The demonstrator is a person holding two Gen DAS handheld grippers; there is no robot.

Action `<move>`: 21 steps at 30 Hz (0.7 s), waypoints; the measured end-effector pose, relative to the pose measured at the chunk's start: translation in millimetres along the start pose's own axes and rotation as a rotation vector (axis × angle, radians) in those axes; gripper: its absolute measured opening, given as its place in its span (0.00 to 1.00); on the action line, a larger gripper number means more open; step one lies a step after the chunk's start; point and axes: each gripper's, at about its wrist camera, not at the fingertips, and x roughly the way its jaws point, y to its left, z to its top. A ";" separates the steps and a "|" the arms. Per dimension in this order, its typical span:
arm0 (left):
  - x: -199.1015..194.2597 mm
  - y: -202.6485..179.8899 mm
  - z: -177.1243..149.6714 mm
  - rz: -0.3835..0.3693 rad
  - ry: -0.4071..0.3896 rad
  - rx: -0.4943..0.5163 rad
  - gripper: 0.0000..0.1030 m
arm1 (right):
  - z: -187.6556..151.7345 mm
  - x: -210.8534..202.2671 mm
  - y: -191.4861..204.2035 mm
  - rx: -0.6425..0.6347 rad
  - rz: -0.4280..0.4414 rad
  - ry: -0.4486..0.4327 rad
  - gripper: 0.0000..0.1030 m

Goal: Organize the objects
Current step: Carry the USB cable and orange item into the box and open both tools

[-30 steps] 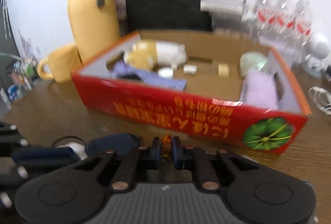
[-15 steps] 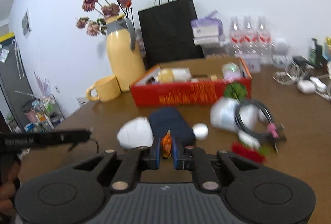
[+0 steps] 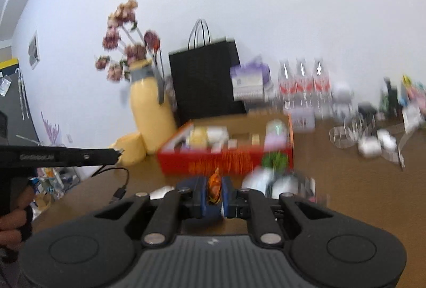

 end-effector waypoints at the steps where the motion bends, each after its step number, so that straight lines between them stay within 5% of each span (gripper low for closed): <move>1: 17.9 7.4 19.4 -0.002 -0.002 0.004 0.08 | 18.7 14.5 -4.0 -0.012 0.015 -0.010 0.11; 5: 105.0 38.8 80.8 0.051 0.043 0.022 0.08 | 92.1 100.2 -20.0 0.002 0.042 0.024 0.11; 8: 192.7 75.4 103.8 0.126 0.160 -0.021 0.08 | 129.2 192.2 -41.8 0.034 0.005 0.128 0.11; 12: 291.5 120.3 98.1 0.232 0.341 -0.056 0.08 | 133.3 310.6 -72.9 0.062 -0.100 0.295 0.11; 15: 332.2 143.3 90.1 0.219 0.412 -0.102 0.10 | 116.3 365.2 -83.3 0.069 -0.157 0.382 0.11; 17: 337.9 146.5 90.8 0.264 0.362 -0.109 0.25 | 105.5 388.8 -88.3 0.052 -0.200 0.411 0.14; 18: 335.4 146.4 90.4 0.250 0.348 -0.106 0.38 | 101.9 393.9 -91.5 0.050 -0.219 0.407 0.22; 21: 316.7 139.3 95.2 0.189 0.298 -0.088 0.54 | 101.7 390.5 -97.3 0.081 -0.209 0.370 0.33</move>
